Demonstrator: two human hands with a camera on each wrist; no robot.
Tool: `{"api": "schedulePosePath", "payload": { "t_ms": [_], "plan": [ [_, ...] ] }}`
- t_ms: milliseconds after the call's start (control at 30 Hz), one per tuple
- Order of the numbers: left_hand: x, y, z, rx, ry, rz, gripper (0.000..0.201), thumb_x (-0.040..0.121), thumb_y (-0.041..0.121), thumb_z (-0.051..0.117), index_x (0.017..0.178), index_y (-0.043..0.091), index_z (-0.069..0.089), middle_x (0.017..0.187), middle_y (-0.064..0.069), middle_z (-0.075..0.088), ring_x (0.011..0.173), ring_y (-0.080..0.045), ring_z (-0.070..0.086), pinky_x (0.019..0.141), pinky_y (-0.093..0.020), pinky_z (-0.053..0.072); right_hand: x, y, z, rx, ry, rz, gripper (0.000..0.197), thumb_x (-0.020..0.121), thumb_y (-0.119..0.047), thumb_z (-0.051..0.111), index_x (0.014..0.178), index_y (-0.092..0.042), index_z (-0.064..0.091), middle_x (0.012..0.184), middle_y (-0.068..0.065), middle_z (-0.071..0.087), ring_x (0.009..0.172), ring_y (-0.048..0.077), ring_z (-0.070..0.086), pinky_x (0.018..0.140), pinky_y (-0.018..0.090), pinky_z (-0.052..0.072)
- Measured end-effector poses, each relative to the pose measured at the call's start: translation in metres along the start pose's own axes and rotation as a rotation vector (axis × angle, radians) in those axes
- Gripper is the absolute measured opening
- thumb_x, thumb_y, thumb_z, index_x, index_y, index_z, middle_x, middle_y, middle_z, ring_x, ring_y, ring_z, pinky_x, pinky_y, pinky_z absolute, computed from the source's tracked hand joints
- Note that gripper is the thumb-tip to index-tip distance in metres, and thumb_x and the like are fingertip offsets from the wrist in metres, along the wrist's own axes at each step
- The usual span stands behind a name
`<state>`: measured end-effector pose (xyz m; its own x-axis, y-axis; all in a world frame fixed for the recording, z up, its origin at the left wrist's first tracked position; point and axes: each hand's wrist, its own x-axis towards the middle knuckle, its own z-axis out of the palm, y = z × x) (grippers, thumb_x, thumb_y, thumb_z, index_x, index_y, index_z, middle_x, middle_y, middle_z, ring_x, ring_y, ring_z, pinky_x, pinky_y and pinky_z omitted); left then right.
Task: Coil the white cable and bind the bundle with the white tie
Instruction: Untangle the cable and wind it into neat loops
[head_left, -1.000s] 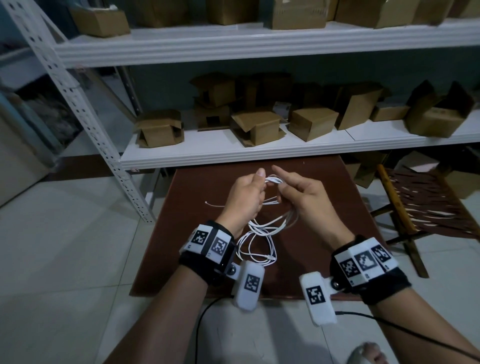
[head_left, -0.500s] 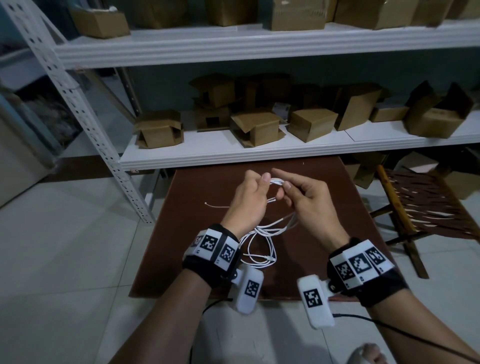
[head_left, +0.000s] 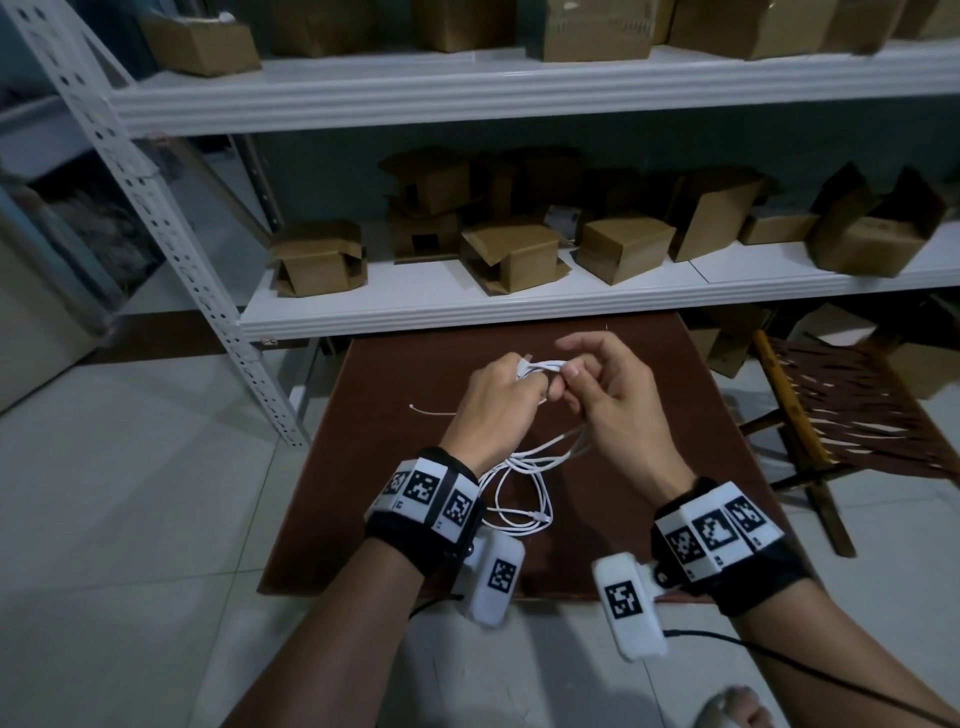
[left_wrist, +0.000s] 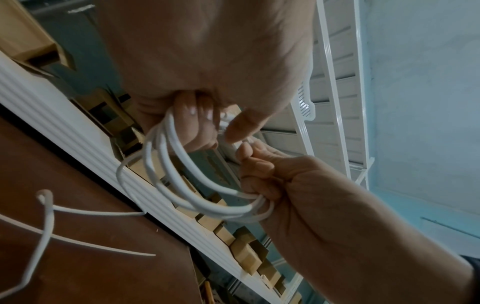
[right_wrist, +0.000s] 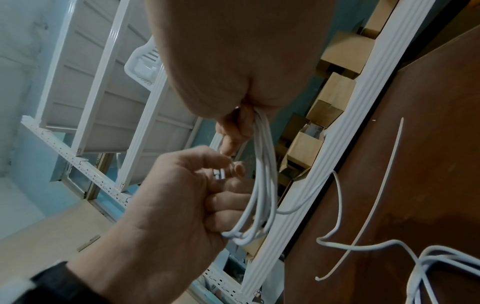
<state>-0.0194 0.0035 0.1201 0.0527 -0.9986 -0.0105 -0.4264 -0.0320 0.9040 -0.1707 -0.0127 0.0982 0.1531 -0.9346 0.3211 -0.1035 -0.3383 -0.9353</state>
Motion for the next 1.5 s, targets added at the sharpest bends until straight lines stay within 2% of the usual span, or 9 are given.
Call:
{"api": "schedulePosePath", "payload": {
  "t_ms": [167, 433, 667, 767, 833, 900, 1000, 1167, 1500],
  "plan": [
    [0.002, -0.006, 0.004, 0.183, 0.056, 0.027, 0.016, 0.106, 0.023, 0.049, 0.110, 0.011, 0.059, 0.113, -0.016, 0.069, 0.102, -0.035, 0.065, 0.073, -0.035, 0.038, -0.002, -0.005, 0.002, 0.021, -0.007, -0.013, 0.018, 0.106, 0.001, 0.055, 0.117, -0.011, 0.063, 0.076, 0.015, 0.068, 0.064, 0.007, 0.056, 0.063, 0.023, 0.046],
    [0.005, -0.018, 0.005, 0.275, 0.020, 0.031, 0.019, 0.108, 0.033, 0.046, 0.104, 0.018, 0.056, 0.107, -0.019, 0.067, 0.101, -0.041, 0.067, 0.088, -0.048, 0.056, -0.005, -0.002, 0.003, -0.054, -0.016, -0.027, 0.019, 0.106, -0.002, 0.057, 0.119, -0.015, 0.062, 0.075, 0.004, 0.070, 0.066, 0.011, 0.060, 0.067, 0.032, 0.048],
    [-0.004, -0.011, 0.017, 0.576, 0.296, -0.017, 0.009, 0.102, 0.033, 0.058, 0.105, 0.027, 0.065, 0.155, -0.013, 0.018, 0.148, -0.037, 0.015, 0.115, -0.052, 0.022, -0.008, -0.001, 0.008, -0.076, -0.020, -0.036, 0.018, 0.106, -0.001, 0.057, 0.118, -0.013, 0.061, 0.075, 0.008, 0.070, 0.066, 0.009, 0.060, 0.068, 0.037, 0.048],
    [-0.004, -0.012, 0.018, 0.562, 0.380, 0.104, 0.009, 0.100, 0.028, 0.061, 0.095, 0.024, 0.067, 0.160, -0.014, 0.021, 0.154, -0.035, 0.012, 0.124, -0.053, 0.015, -0.004, -0.003, 0.005, -0.067, -0.007, -0.044, 0.018, 0.106, -0.002, 0.057, 0.118, -0.014, 0.061, 0.076, 0.007, 0.071, 0.065, 0.008, 0.060, 0.068, 0.033, 0.048],
    [0.003, -0.016, 0.012, 0.441, 0.298, 0.188, 0.018, 0.102, 0.023, 0.058, 0.088, 0.018, 0.068, 0.137, -0.009, 0.052, 0.134, -0.030, 0.044, 0.116, -0.049, 0.033, -0.003, -0.005, 0.004, -0.063, 0.008, -0.066, 0.016, 0.106, -0.002, 0.057, 0.117, -0.012, 0.061, 0.075, 0.005, 0.070, 0.065, 0.007, 0.061, 0.069, 0.031, 0.048],
    [0.006, -0.017, 0.009, 0.099, 0.136, 0.168, 0.026, 0.103, 0.019, 0.053, 0.080, 0.017, 0.064, 0.090, -0.004, 0.068, 0.088, -0.026, 0.065, 0.084, -0.047, 0.054, -0.003, -0.008, 0.002, -0.032, 0.030, -0.076, 0.015, 0.105, 0.000, 0.057, 0.117, -0.009, 0.061, 0.074, 0.002, 0.070, 0.064, 0.005, 0.062, 0.068, 0.025, 0.049],
    [0.005, -0.012, 0.014, -0.284, 0.039, 0.038, 0.028, 0.105, 0.019, 0.051, 0.081, 0.014, 0.065, 0.053, 0.004, 0.045, 0.044, -0.012, 0.041, 0.046, -0.027, 0.042, 0.001, -0.008, -0.003, -0.021, 0.066, -0.065, 0.015, 0.104, 0.001, 0.059, 0.117, -0.008, 0.062, 0.076, 0.004, 0.072, 0.066, 0.006, 0.062, 0.070, 0.025, 0.048],
    [0.000, 0.000, 0.010, -0.517, -0.024, 0.002, 0.035, 0.097, 0.037, 0.058, 0.082, 0.006, 0.061, 0.054, 0.004, 0.028, 0.040, -0.005, 0.019, 0.037, -0.016, 0.014, 0.001, -0.005, -0.003, -0.002, 0.079, -0.067, 0.015, 0.105, -0.001, 0.058, 0.116, -0.009, 0.062, 0.076, 0.000, 0.071, 0.067, 0.006, 0.061, 0.071, 0.030, 0.047],
    [-0.003, 0.003, 0.008, -0.709, -0.131, -0.029, 0.041, 0.114, 0.033, 0.040, 0.079, 0.014, 0.051, 0.057, 0.005, 0.024, 0.044, -0.004, 0.014, 0.038, -0.017, 0.008, 0.005, -0.003, -0.008, 0.043, 0.104, -0.007, 0.013, 0.106, -0.005, 0.059, 0.117, -0.008, 0.065, 0.085, 0.011, 0.077, 0.075, 0.019, 0.069, 0.073, 0.030, 0.053]
  ]
}}
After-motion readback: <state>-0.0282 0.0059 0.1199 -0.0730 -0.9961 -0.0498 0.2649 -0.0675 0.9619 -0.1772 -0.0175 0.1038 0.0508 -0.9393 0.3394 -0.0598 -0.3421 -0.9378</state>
